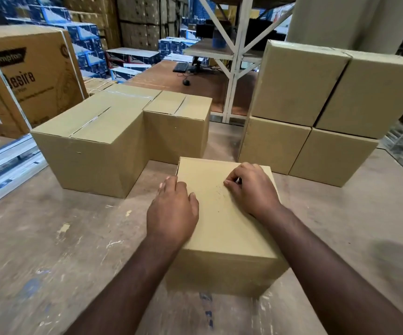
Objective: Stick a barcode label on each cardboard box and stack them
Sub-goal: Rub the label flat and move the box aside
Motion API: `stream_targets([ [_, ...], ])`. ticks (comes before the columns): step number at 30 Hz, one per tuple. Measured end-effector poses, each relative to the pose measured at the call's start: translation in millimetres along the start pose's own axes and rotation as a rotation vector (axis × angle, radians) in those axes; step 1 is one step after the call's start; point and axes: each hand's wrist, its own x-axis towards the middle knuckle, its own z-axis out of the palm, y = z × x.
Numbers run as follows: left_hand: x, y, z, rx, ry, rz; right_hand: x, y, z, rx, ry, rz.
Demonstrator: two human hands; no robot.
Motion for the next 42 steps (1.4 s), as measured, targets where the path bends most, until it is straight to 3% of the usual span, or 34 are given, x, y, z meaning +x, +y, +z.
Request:
stream_targets([
  [10,5,-1,1,-0.126,-0.006,0.099,1,-3,6,-0.307,-0.06,-0.177],
  [15,4,-3,0,-0.178,-0.002,0.074,-4,1,-1,-0.032,0.002,-0.014],
  [17,4,-2,0,-0.182,0.0,0.076,-6,4,-11,0.001,-0.024,-0.056],
  [23,3,-1,0,-0.187,0.003,0.082,2,-11,-20,-0.307,-0.165,-0.185],
  [27,3,-2,1,-0.193,0.008,0.082,8,-25,-22,-0.539,-0.182,-0.214],
  [31,3,-3,1,-0.211,0.003,0.072,8,-28,-21,-0.615,-0.163,-0.258],
  [36,4,-3,3,-0.208,0.009,0.071,5,-21,-20,-0.529,-0.133,-0.281],
  [40,4,-3,3,-0.202,0.015,0.077,-2,-13,-24,-0.223,-0.093,-0.131],
  [42,4,-2,3,-0.201,0.016,0.077,-13,-11,-21,-0.225,-0.257,-0.076],
])
